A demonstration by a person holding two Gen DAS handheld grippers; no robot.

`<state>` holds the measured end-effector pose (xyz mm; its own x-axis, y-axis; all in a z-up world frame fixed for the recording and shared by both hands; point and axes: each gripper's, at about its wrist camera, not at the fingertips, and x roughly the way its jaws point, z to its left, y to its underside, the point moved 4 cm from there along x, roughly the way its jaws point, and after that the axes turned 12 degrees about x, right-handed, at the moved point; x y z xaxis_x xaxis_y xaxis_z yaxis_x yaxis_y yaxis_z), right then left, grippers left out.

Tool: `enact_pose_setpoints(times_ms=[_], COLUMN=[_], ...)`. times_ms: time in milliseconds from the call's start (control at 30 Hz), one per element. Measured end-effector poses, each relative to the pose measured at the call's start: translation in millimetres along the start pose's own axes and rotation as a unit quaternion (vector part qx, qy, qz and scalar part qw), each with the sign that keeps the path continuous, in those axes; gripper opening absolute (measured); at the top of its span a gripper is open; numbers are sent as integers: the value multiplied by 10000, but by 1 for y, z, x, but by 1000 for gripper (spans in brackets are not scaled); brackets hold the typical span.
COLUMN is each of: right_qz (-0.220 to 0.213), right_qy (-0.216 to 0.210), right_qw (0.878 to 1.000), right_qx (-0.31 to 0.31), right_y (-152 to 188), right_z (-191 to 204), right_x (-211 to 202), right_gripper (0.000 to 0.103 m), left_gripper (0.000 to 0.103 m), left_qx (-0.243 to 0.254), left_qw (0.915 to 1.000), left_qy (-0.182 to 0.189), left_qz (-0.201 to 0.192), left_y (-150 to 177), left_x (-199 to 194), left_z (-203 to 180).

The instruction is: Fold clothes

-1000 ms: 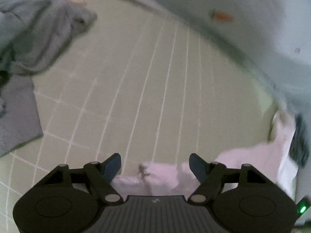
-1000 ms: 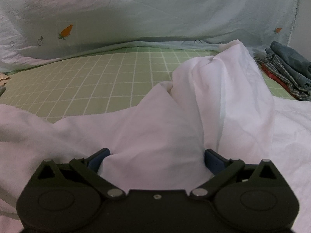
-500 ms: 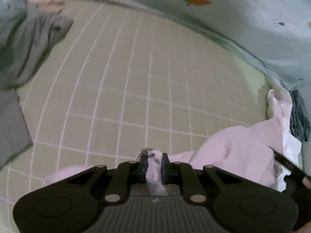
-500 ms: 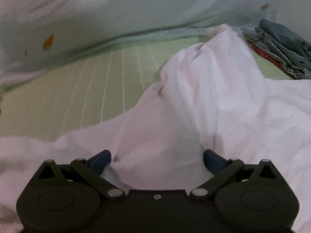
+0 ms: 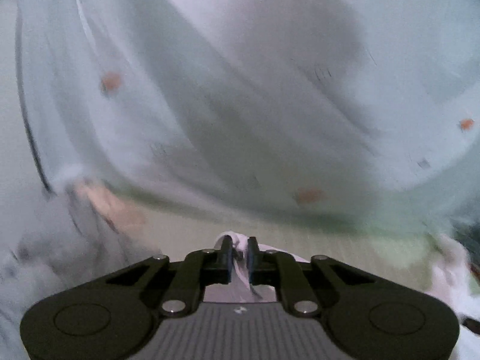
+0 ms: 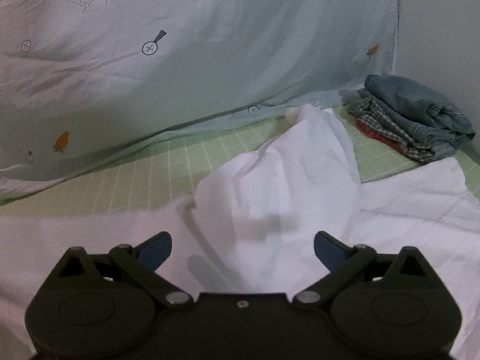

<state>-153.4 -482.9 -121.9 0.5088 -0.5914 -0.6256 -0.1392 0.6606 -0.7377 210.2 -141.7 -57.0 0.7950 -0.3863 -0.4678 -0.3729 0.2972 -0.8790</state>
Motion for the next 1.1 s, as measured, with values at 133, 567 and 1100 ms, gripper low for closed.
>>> enact_pose_setpoints(times_ms=[133, 567, 1100], right_qz=[82, 744, 885], right_qy=[40, -249, -299], right_qw=[9999, 9966, 9932], right_qx=[-76, -255, -688], right_y=[9, 46, 67], right_z=[3, 16, 16], right_x=[1, 0, -45], right_gripper=[102, 102, 102], left_gripper=[13, 77, 16], left_qx=[-301, -2801, -2912], left_qw=[9923, 9314, 9201], left_qy=[-1192, -542, -879], left_qz=[167, 2260, 2468], left_y=[4, 172, 235], left_x=[24, -38, -69], left_z=[28, 83, 47])
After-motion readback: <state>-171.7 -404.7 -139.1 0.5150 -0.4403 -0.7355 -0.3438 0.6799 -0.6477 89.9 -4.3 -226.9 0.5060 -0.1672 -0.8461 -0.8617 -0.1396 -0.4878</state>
